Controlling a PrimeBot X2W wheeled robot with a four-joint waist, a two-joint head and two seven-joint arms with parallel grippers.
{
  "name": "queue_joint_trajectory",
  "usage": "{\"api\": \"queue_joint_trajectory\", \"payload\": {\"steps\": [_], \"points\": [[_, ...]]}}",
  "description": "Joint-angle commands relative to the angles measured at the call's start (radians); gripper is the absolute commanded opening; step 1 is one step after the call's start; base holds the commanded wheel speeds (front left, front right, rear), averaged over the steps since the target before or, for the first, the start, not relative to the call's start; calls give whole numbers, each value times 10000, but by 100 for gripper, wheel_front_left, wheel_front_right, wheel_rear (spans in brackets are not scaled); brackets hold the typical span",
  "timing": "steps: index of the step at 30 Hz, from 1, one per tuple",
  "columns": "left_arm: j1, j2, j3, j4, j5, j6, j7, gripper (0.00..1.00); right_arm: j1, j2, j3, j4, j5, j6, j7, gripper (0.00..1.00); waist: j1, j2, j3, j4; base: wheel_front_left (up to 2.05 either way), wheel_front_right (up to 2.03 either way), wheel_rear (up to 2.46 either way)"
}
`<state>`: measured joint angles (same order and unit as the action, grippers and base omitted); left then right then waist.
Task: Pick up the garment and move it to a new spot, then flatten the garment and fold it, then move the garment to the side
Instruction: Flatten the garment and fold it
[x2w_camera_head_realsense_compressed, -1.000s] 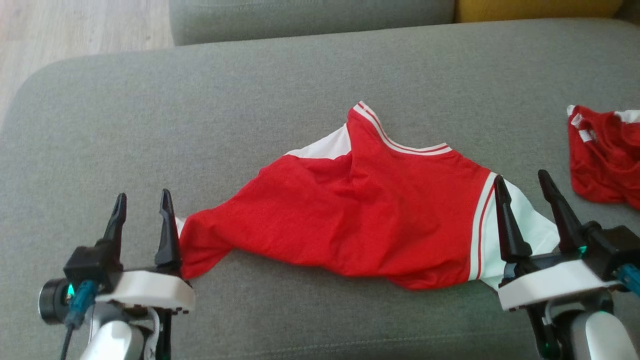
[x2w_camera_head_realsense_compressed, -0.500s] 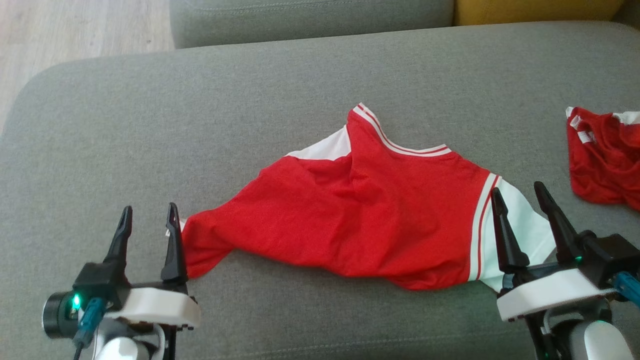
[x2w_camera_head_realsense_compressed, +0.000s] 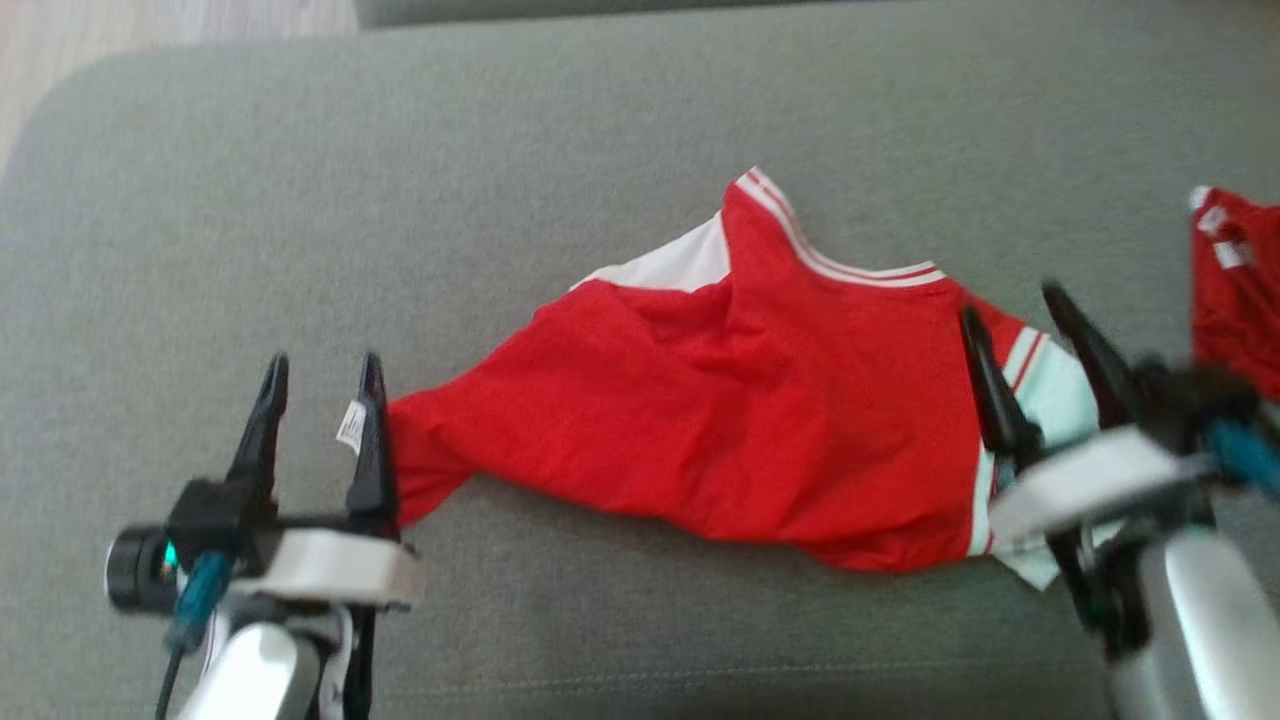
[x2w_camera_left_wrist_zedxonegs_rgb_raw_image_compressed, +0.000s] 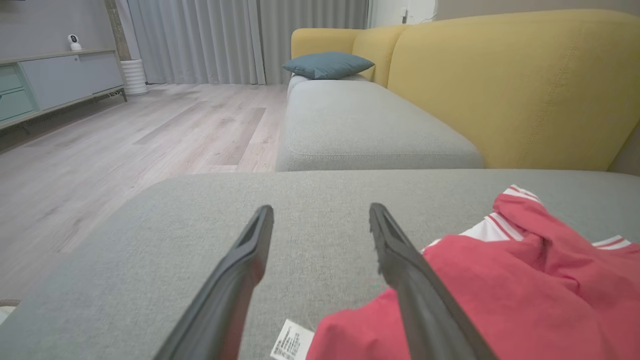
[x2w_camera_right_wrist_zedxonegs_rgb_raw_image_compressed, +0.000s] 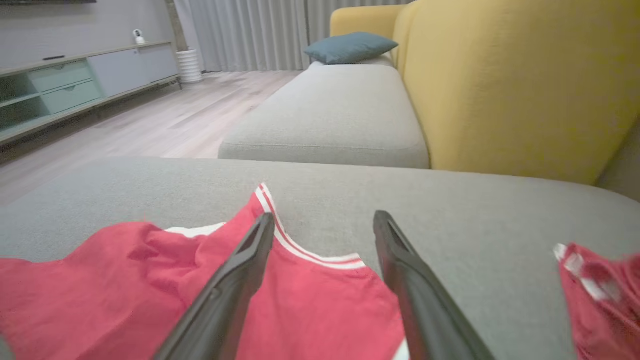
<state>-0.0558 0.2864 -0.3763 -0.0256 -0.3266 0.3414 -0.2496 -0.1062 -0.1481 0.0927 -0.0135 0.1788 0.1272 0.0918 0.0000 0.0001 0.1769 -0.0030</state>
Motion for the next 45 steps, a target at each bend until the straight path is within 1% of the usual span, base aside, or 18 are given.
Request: {"api": "queue_joint_trajectory", "payload": {"steps": [1,4,5,6,11,14,17,22,23,24,25,29,33,36,39,42,43,45], "points": [[-677,59,333,-301,150,-94,-120,100,-887,-323,453,-81,211,35,85,100,0,-1,443,284,0,0,0],[-1107,-107,253,-285,251,-221,-120,100,-2067,-741,1060,613,603,35,411,100,0,-1,902,570,0,0,0],[-1107,-107,253,-285,251,-221,-120,100,-2067,-741,1060,613,603,35,411,100,0,-1,902,570,0,0,0],[-1233,-170,225,-276,287,-269,-121,100,-2480,-877,1275,852,704,35,517,100,0,-1,1038,667,0,0,0],[-1777,-535,125,-148,463,-546,-121,100,-4389,-1409,2251,2322,1362,35,1276,100,0,-1,1566,1164,0,0,0],[-2021,-773,108,-74,586,-703,-121,100,-5326,-1615,2777,3257,1790,35,1804,100,0,-1,1800,1410,0,0,0],[-2156,-981,146,4,702,-847,-121,100,-5999,-1746,3268,4128,2320,35,2457,100,0,-1,1940,1568,0,0,0],[-2184,-1216,319,94,884,-1041,-121,100,-6643,-1911,3933,5121,3060,35,3379,100,0,-1,2016,1612,0,0,0],[-2173,-1249,361,107,918,-1073,-121,100,-6690,-1904,4017,5226,3293,35,3513,69,0,-1,2021,1599,0,0,0],[-2165,-1276,405,121,951,-1106,-121,100,-6746,-1934,4127,5253,3455,35,3546,2,0,-1,2024,1578,0,0,0],[-2157,-1294,455,136,984,-1136,-122,100,-6774,-1941,4173,5254,3656,35,3497,0,0,-1,2021,1542,0,0,0],[-2091,-1343,648,186,1112,-1240,-122,100,-6705,-2028,4239,5259,4337,35,3304,0,0,-1,1950,1364,0,0,0],[-2005,-1363,792,226,1229,-1344,-122,100,-6483,-2119,3866,5157,4748,35,2405,0,0,-1,1821,1158,0,0,0],[-1926,-1385,877,247,1295,-1407,-122,100,-5988,-2081,3175,5284,4971,35,1677,0,0,-1,1674,1009,0,0,0],[-1827,-1395,959,275,1339,-1462,-122,100,-5183,-1896,2283,5438,5189,35,942,0,0,-1,1509,842,0,0,0],[-1666,-1379,1032,314,1361,-1507,-122,100,-4209,-1572,1404,5455,5328,35,154,0,0,-1,1333,617,0,0,0],[-1565,-1355,1042,344,1386,-1541,-122,100,-3503,-1264,857,5346,5473,35,-329,0,0,-1,1228,487,0,0,0],[-1480,-1322,1072,373,1398,-1564,-122,100,-2760,-969,359,5167,5518,35,-778,0,0,-1,1139,360,0,0,0]]}}
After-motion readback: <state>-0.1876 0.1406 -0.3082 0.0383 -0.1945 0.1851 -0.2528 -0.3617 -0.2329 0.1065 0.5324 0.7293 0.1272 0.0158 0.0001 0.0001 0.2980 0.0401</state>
